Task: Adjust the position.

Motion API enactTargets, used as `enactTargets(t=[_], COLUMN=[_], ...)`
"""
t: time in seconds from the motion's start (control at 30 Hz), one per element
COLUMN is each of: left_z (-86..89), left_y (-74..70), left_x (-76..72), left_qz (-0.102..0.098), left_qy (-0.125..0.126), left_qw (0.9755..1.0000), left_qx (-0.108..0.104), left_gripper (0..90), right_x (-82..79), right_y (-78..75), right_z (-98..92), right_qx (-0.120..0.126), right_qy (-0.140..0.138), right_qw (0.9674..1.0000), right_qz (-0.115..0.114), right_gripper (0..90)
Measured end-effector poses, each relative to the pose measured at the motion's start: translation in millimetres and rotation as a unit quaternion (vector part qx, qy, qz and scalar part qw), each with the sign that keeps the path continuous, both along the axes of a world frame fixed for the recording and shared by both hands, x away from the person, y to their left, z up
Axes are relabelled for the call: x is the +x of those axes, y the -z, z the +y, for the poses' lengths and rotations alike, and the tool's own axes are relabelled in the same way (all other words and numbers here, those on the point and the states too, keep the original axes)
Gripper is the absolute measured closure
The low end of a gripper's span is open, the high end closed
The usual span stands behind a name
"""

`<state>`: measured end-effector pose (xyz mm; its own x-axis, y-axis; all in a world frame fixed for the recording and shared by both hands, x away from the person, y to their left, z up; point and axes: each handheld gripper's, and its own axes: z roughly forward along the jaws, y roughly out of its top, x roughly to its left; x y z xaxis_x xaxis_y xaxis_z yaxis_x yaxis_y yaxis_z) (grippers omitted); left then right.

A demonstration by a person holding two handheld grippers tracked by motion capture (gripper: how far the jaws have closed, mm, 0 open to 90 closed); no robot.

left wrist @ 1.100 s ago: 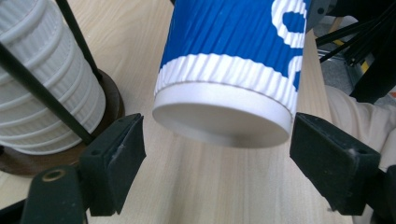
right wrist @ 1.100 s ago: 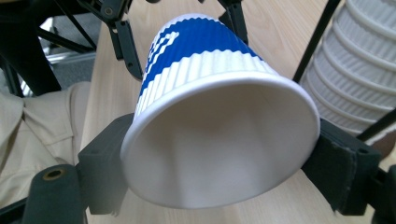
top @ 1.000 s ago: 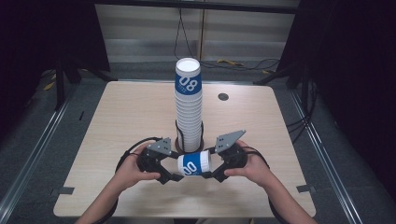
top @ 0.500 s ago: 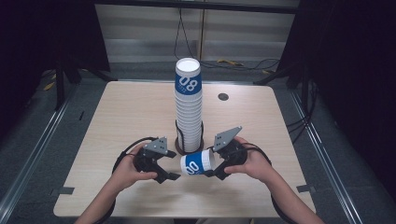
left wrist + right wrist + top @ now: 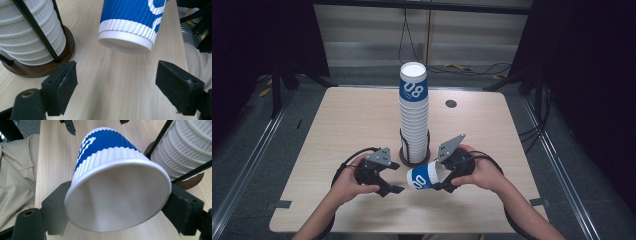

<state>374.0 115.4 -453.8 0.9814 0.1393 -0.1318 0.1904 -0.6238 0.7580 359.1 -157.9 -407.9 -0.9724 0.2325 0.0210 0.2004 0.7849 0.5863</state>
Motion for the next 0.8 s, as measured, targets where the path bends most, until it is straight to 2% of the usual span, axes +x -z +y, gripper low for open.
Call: enactTargets(t=[0.07, 0.33, 0.5, 0.73, 0.8], left_z=[0.6, 0.2, -0.2, -1.2, -1.6], left_y=[0.3, 2.2, 2.6, 4.6, 4.9], left_x=[0.4, -0.3, 0.0, -0.5, -0.5], left_qz=[0.0, 0.006, 0.007, 0.011, 0.011], left_qy=[0.003, -0.001, 0.001, 0.001, 0.001], left_qw=[1.0, 1.0, 1.0, 0.9999, 0.9999], left_qx=[0.005, 0.001, 0.002, 0.003, -0.001], left_gripper=[17.4, 17.4, 17.4, 17.4, 17.4], right_x=[0.8, -0.2, 0.1, -1.4, -0.3], right_y=[-0.8, -4.6, -7.2, -9.5, -9.6], right_z=[1.2, 8.7, 12.8, 17.7, 18.5], right_qx=[-0.009, -0.041, -0.06, -0.081, -0.078], right_qy=[0.0, -0.023, -0.03, -0.035, -0.042], right_qw=[1.0, 0.9989, 0.9976, 0.9961, 0.996], right_qz=[0.001, -0.004, -0.013, -0.011, -0.016], right_gripper=[16.8, 16.8, 16.8, 16.8, 16.8])
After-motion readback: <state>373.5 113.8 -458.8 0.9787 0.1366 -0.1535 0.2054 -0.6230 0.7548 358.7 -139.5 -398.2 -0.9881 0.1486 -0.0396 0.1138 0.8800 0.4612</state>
